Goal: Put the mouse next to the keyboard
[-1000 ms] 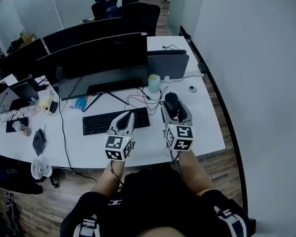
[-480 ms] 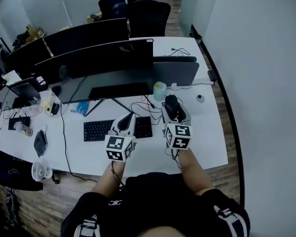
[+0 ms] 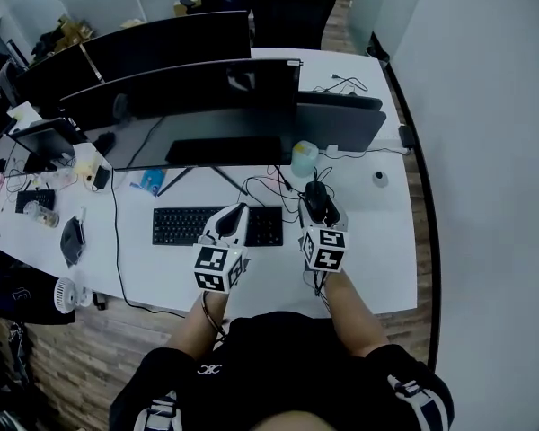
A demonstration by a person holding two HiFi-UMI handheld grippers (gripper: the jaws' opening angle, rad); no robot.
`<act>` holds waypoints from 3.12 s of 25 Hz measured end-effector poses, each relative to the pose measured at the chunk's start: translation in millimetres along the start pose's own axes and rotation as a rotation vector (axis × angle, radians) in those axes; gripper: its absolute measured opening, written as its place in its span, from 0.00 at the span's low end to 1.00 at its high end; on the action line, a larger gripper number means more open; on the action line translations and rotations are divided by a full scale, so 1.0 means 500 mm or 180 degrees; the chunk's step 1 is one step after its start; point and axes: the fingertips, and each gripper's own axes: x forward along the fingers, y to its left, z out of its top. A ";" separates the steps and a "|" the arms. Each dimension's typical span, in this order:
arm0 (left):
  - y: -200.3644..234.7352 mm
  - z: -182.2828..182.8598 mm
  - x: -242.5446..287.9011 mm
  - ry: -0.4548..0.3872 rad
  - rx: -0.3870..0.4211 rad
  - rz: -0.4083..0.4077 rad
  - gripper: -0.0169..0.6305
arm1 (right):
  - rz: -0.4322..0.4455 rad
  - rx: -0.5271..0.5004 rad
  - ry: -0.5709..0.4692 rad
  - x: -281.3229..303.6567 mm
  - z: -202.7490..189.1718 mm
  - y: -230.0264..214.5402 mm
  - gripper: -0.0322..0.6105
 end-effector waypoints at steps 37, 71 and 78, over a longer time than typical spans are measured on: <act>0.015 -0.029 0.011 0.0077 -0.0053 -0.0042 0.05 | -0.0267 -0.0094 0.1595 0.069 -0.372 -0.008 0.52; 0.018 0.013 -0.238 -0.0297 0.0144 -0.0109 0.05 | -0.0451 -0.0262 -0.1317 -0.309 0.216 0.163 0.07; 0.020 0.011 -0.251 -0.0330 0.0143 -0.0114 0.05 | -0.0258 -0.0349 -0.1216 -0.308 0.188 0.192 0.07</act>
